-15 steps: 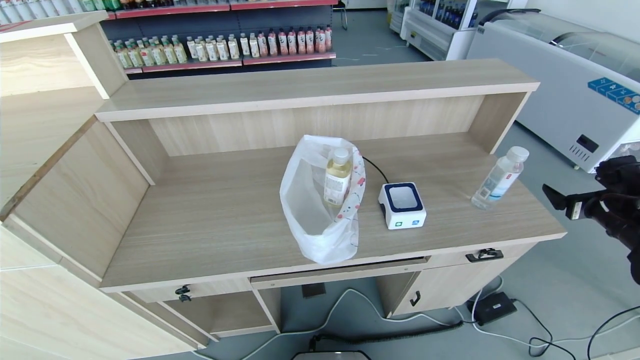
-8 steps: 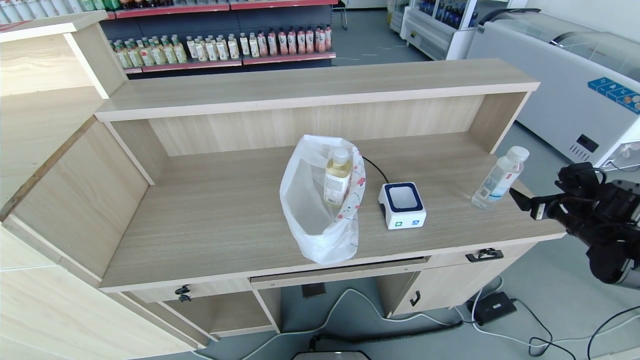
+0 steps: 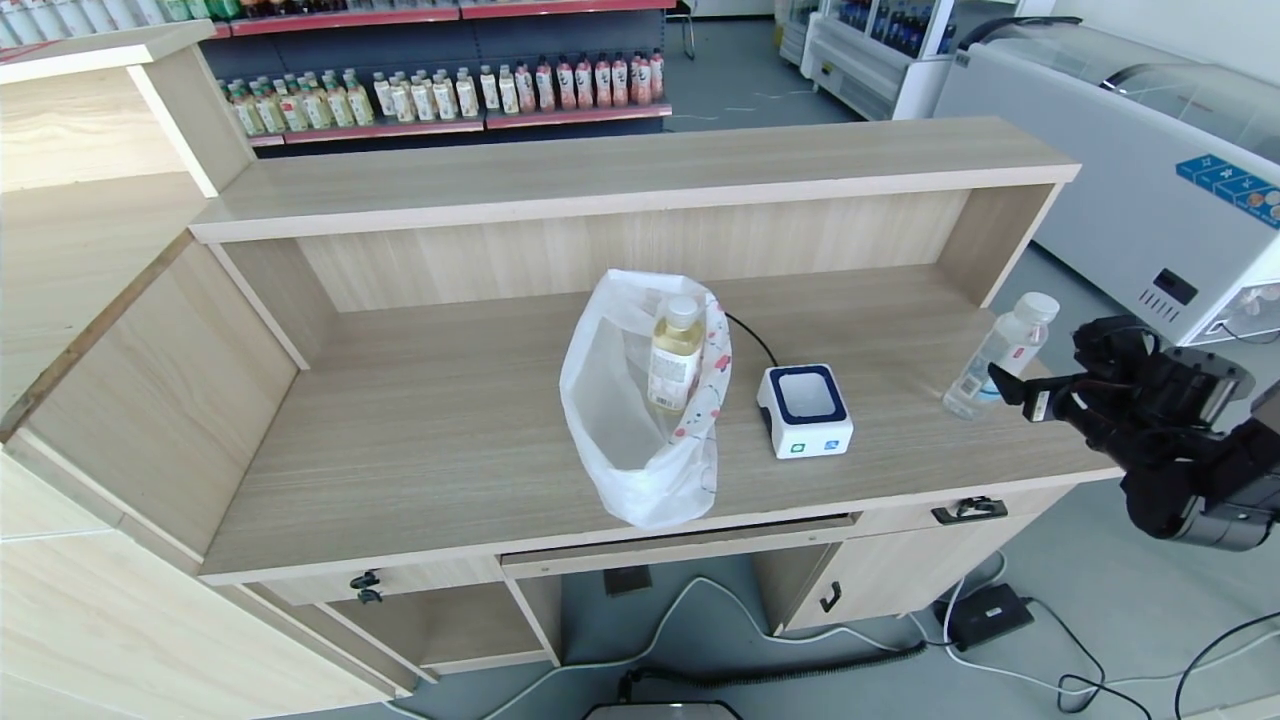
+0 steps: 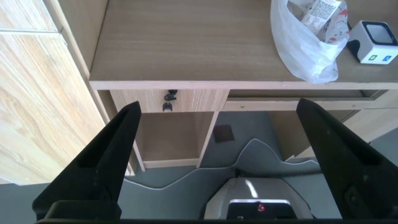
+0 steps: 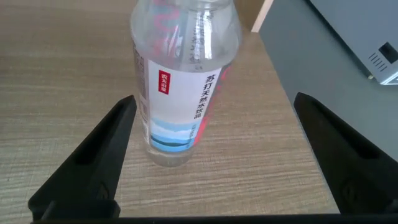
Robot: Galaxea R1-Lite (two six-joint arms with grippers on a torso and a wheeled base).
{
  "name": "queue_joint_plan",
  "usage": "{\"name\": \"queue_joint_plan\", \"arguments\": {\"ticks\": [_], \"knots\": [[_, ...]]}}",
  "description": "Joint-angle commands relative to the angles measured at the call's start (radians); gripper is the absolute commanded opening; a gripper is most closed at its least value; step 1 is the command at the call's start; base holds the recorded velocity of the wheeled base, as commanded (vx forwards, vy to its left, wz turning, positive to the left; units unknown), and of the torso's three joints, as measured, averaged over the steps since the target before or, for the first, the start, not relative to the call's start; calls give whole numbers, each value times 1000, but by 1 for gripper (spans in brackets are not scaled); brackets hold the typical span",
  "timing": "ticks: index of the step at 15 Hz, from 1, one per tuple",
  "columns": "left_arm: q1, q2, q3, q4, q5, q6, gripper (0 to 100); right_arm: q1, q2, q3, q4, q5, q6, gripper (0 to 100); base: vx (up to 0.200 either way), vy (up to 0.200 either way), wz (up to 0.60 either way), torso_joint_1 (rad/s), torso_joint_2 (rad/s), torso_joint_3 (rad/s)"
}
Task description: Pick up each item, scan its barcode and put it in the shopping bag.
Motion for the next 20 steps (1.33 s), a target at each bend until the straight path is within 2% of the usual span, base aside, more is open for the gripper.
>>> {"name": "queue_joint_plan", "arguments": {"ticks": [1, 8, 20], "knots": [[0, 0, 0, 1, 0, 0, 100, 15, 31, -50, 23, -1, 0, 100, 0, 0, 0, 0, 0, 0], [0, 0, 0, -1, 0, 0, 100, 58, 91, -203, 104, -2, 0, 100, 0, 0, 0, 0, 0, 0], [0, 0, 0, 1, 0, 0, 100, 48, 131, -280, 149, 6, -2, 100, 0, 0, 0, 0, 0, 0]]}}
